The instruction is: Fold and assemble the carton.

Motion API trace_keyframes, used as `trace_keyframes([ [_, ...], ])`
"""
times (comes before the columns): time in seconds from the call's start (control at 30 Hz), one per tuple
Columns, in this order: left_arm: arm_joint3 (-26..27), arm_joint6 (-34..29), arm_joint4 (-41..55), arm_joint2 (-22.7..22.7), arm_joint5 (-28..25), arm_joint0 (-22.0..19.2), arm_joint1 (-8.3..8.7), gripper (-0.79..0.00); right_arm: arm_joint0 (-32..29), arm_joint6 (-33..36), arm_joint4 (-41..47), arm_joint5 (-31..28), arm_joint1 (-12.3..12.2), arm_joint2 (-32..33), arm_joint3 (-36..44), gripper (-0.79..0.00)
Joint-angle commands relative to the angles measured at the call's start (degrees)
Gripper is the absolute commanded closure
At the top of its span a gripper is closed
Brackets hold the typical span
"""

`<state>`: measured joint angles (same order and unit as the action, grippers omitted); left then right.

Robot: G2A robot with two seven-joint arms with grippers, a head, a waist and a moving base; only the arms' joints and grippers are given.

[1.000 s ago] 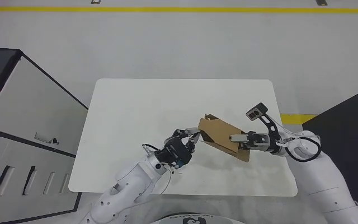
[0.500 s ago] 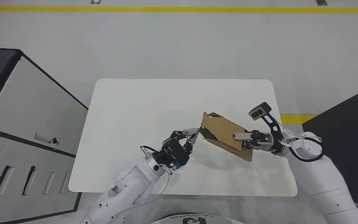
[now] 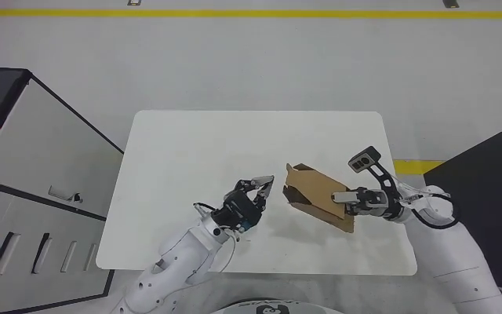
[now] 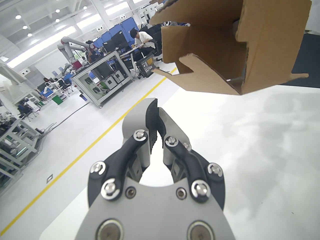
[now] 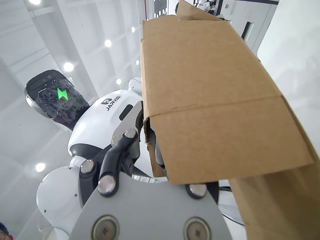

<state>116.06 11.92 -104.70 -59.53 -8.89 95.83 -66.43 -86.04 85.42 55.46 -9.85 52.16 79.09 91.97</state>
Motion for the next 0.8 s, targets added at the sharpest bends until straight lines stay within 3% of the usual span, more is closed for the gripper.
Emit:
trace_keyframes([
  [0.0, 0.25, 0.61, -0.03, 0.87, -0.86, -0.68, -0.09, 0.000, 0.21, 0.32, -0.32, 0.61, 0.04, -0.18, -0.16, 0.000],
  [0.47, 1.20, 1.98, -0.68, 3.05, -3.21, -0.67, -0.05, 0.000, 1.79, -3.52, -4.82, 1.41, 0.37, -0.61, -0.73, 0.000],
  [0.77, 0.88, 2.22, -0.93, 2.34, -3.18, -0.54, 0.16, 0.000, 2.07, -4.23, -2.72, 1.77, 0.82, -1.13, -1.29, 0.000],
])
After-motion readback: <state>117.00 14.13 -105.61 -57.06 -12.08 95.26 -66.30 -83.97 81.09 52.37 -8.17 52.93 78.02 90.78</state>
